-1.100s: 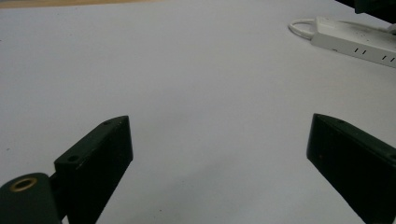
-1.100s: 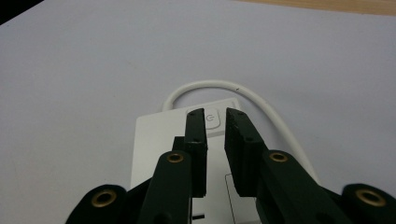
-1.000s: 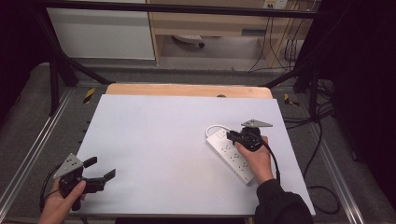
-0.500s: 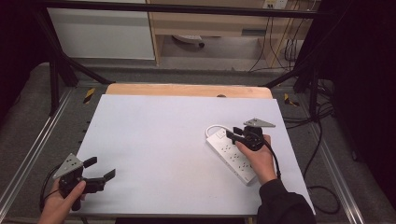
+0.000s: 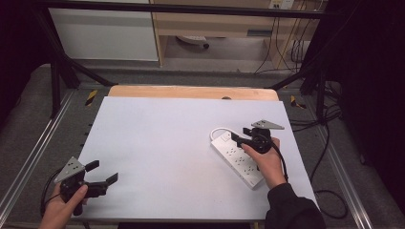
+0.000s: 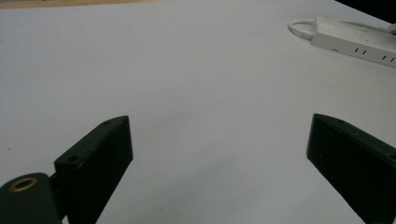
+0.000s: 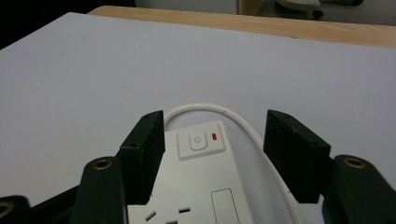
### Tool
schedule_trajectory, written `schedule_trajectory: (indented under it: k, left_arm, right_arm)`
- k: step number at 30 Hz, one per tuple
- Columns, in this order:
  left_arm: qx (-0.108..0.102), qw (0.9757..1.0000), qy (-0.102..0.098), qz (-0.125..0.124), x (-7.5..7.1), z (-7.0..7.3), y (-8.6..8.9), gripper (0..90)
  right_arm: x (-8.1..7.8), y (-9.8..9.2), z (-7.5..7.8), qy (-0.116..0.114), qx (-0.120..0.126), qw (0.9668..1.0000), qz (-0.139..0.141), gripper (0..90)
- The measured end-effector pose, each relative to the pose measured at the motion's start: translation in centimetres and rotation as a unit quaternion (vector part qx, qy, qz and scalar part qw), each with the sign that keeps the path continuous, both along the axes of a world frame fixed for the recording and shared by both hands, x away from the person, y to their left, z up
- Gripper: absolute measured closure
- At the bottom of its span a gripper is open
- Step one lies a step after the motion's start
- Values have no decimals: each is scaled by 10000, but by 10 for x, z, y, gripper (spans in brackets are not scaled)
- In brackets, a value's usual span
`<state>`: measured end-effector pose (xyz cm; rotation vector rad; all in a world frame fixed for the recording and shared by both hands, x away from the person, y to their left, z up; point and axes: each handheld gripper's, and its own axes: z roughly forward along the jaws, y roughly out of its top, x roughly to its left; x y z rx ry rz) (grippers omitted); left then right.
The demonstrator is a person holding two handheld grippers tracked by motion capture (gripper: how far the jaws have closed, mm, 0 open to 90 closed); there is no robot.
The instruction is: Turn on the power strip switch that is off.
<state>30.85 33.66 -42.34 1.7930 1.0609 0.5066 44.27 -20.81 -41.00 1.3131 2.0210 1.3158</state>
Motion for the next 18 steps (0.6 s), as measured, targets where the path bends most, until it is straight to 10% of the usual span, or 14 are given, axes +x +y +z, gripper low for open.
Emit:
schedule_trajectory:
  k: [18]
  left_arm:
    - [16,10000,3,-11,0,0,0,72]
  right_arm:
    - [-2,-5,10,49,5,10000,13,236]
